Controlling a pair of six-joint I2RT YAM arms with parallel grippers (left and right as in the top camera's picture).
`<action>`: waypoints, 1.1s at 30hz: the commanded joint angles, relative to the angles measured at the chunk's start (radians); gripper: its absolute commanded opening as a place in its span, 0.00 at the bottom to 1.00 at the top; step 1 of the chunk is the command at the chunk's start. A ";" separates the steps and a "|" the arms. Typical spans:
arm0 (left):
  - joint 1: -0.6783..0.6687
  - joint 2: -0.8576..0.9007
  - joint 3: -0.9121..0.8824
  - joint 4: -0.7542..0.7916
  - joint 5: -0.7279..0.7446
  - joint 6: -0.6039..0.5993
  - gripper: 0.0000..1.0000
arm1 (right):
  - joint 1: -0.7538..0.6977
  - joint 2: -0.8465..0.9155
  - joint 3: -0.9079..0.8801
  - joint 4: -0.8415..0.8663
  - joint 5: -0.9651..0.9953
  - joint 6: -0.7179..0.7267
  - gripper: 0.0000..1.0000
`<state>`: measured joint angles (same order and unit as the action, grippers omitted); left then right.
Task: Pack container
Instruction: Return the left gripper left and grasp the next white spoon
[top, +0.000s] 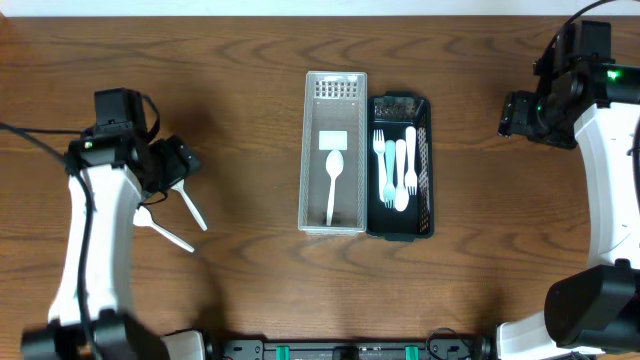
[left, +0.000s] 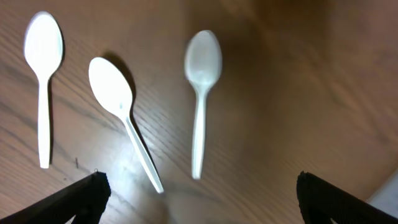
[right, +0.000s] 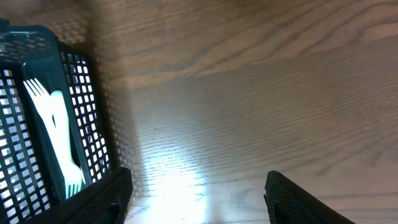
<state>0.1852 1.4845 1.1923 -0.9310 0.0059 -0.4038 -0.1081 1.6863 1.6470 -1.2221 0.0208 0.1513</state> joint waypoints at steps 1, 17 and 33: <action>0.021 0.089 -0.009 0.027 0.040 0.021 0.98 | -0.002 -0.003 -0.003 -0.001 -0.004 -0.010 0.72; 0.021 0.346 -0.009 0.152 0.040 0.033 0.98 | -0.002 -0.003 -0.003 0.001 -0.004 -0.010 0.72; 0.020 0.471 -0.009 0.159 0.040 0.040 0.98 | -0.001 -0.003 -0.003 0.000 -0.026 -0.010 0.72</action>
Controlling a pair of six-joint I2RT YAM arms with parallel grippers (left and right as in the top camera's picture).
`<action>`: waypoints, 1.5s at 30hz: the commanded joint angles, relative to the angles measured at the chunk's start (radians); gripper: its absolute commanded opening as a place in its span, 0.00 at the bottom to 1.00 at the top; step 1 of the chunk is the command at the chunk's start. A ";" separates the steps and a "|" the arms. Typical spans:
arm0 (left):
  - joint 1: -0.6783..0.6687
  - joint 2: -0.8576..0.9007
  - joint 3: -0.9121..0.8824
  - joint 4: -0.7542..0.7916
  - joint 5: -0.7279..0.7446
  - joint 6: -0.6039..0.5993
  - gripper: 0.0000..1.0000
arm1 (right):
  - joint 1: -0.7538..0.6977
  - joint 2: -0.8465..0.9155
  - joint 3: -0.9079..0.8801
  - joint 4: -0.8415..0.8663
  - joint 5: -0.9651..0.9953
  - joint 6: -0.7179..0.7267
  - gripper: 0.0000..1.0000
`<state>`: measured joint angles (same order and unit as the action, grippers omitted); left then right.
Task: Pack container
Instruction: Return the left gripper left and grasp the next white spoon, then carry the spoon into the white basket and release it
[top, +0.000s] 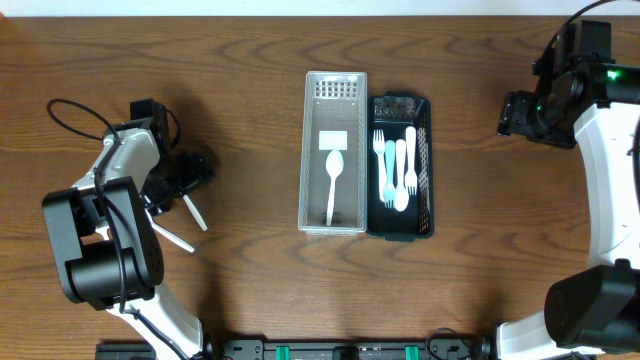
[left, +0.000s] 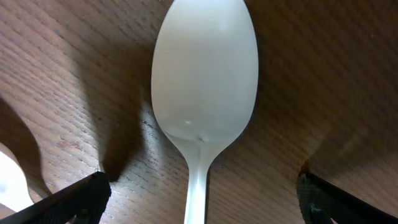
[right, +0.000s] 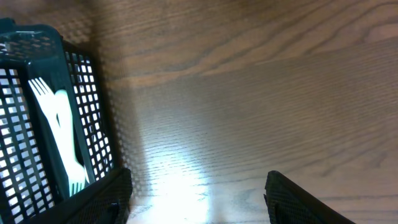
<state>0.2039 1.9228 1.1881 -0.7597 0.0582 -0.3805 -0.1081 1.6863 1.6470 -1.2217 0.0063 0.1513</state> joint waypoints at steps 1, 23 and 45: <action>0.002 0.032 -0.005 -0.013 -0.012 0.016 0.98 | -0.001 -0.003 -0.003 0.001 -0.011 -0.010 0.72; 0.002 0.032 -0.005 -0.050 -0.012 0.016 0.19 | -0.001 -0.003 -0.003 0.003 -0.011 -0.010 0.72; -0.376 -0.480 0.113 -0.148 -0.013 0.060 0.06 | -0.001 -0.003 -0.003 0.002 -0.011 -0.010 0.72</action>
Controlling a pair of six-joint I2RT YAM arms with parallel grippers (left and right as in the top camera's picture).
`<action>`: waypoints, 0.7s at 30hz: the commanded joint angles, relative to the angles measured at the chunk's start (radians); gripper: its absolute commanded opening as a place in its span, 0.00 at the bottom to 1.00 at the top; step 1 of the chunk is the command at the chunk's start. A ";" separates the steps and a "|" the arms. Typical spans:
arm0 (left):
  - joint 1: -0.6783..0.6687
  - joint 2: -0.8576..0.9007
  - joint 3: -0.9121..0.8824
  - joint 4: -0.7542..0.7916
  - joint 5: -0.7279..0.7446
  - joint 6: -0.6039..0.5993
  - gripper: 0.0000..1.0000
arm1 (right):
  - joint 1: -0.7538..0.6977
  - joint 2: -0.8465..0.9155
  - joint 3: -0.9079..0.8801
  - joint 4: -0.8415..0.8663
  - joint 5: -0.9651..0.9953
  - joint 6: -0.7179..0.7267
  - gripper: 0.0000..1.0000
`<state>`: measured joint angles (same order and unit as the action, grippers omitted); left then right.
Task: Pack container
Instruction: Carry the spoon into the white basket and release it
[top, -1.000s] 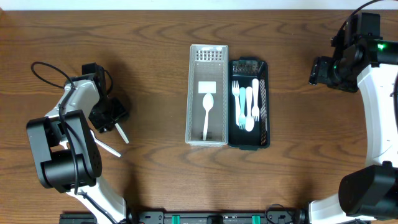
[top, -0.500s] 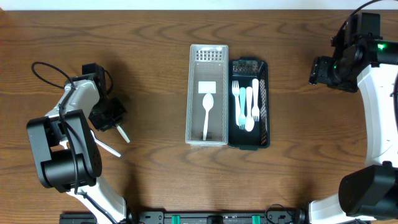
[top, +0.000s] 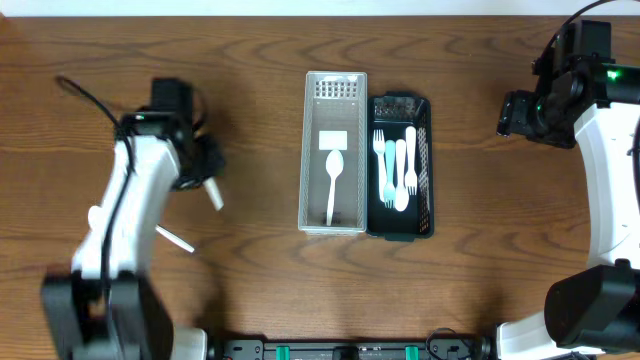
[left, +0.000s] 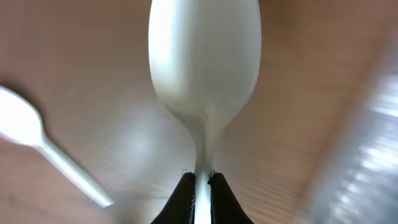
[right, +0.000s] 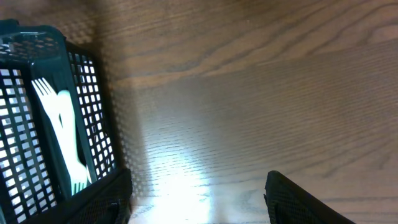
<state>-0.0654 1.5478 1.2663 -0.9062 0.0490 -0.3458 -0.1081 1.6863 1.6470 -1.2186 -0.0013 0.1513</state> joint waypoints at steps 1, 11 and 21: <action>-0.157 -0.136 0.037 0.016 -0.004 0.037 0.06 | -0.001 -0.003 -0.003 -0.001 -0.003 -0.010 0.72; -0.544 -0.097 0.036 0.174 -0.064 0.106 0.06 | -0.001 -0.003 -0.003 -0.002 -0.003 -0.010 0.72; -0.589 0.200 0.036 0.206 -0.048 0.101 0.06 | -0.001 -0.003 -0.003 -0.005 -0.004 -0.010 0.72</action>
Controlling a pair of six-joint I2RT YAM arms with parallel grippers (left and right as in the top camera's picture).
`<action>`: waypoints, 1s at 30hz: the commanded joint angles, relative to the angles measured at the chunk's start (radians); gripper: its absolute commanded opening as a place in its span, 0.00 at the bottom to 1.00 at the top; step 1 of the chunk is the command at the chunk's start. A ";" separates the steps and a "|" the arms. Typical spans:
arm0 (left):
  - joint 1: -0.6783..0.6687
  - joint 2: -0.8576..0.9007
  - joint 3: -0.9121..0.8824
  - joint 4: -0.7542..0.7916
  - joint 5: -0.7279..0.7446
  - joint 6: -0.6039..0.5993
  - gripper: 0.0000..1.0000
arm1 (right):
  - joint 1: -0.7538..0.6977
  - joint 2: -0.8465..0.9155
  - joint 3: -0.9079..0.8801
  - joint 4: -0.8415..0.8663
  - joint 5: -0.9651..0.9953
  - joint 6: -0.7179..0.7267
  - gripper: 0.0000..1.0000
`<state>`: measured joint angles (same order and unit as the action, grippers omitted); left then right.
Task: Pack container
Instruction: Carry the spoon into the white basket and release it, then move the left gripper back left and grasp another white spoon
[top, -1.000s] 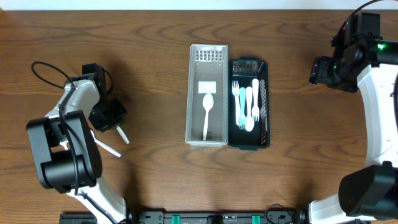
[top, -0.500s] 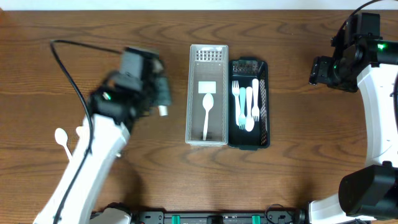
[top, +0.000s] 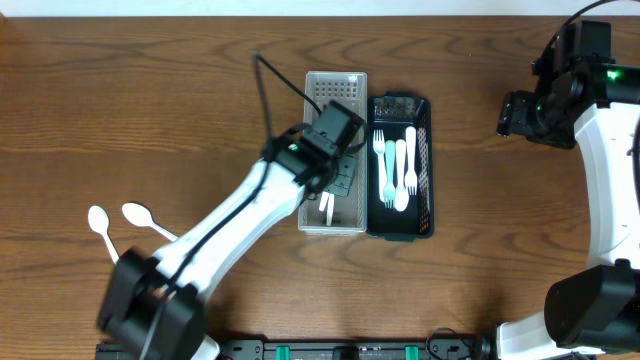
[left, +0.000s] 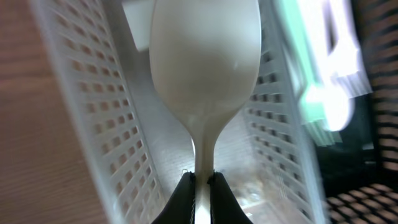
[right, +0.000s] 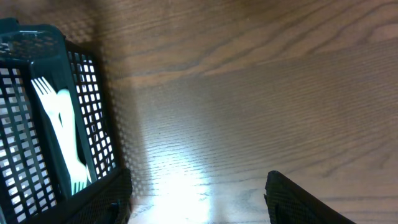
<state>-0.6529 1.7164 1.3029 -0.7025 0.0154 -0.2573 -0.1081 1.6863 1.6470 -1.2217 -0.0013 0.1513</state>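
Observation:
My left gripper (left: 200, 182) is shut on the handle of a white plastic spoon (left: 204, 68), held over the inside of the clear perforated bin (top: 318, 218). In the overhead view the left arm (top: 330, 130) covers the bin's middle, and a white handle end (top: 325, 208) shows below it. Next to the bin, the black mesh basket (top: 425, 160) holds white and pale-blue forks (top: 397, 168). Two more white spoons (top: 125, 222) lie on the table at the left. My right gripper (right: 199, 186) is open over bare wood to the right of the basket (right: 37, 118).
The wooden table (top: 200, 90) carries only the two containers in the middle and the loose spoons at the left. The right arm (top: 590, 130) stands at the far right edge. A black rail (top: 350, 350) runs along the front.
My left gripper, still shut on the spoon, has moved from the table's left side to above the clear bin. The right arm has not moved.
My left gripper was open above three loose spoons at the left. Then it was low, with one spoon between its open fingers. Then it was shut on that spoon's handle, lifted off the wood. Now the spoon is over the clear bin, two spoons left behind.

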 joint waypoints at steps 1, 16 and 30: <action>-0.001 0.044 -0.001 0.004 -0.015 0.013 0.07 | -0.001 -0.003 -0.003 -0.002 -0.003 -0.010 0.72; 0.036 -0.171 0.085 -0.135 -0.187 0.025 0.62 | -0.001 -0.003 -0.003 -0.005 -0.003 -0.011 0.72; 0.751 -0.516 0.048 -0.460 -0.138 -0.175 0.99 | -0.001 -0.003 -0.024 0.000 -0.003 -0.019 0.73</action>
<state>-0.0135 1.2026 1.3777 -1.1542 -0.1612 -0.4026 -0.1081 1.6863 1.6363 -1.2243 -0.0013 0.1486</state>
